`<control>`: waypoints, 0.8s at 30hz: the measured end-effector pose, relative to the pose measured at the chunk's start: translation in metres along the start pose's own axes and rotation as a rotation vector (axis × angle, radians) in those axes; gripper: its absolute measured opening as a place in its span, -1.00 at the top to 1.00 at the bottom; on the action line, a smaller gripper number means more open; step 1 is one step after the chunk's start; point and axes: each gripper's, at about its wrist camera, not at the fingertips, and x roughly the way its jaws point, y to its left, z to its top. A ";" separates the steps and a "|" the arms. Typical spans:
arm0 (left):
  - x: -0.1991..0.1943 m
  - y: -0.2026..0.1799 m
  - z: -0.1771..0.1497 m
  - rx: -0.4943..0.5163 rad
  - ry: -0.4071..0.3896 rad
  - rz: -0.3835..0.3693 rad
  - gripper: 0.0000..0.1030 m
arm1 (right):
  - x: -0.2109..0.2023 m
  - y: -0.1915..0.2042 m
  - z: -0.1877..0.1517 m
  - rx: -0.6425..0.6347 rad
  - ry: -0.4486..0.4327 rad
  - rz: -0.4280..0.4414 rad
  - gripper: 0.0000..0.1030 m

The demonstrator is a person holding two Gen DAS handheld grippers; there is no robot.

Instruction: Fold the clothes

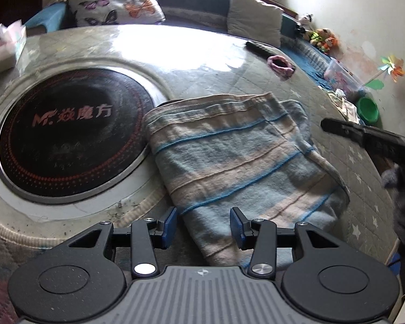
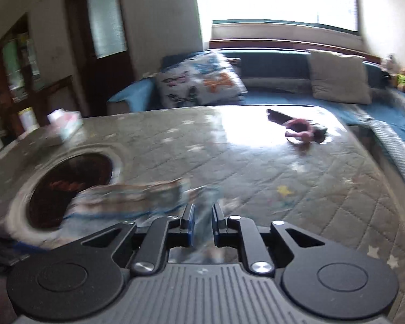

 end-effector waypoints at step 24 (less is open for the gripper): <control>-0.015 -0.044 -0.025 0.283 -0.058 -0.077 0.11 | -0.027 0.004 -0.062 0.050 0.042 0.016 0.66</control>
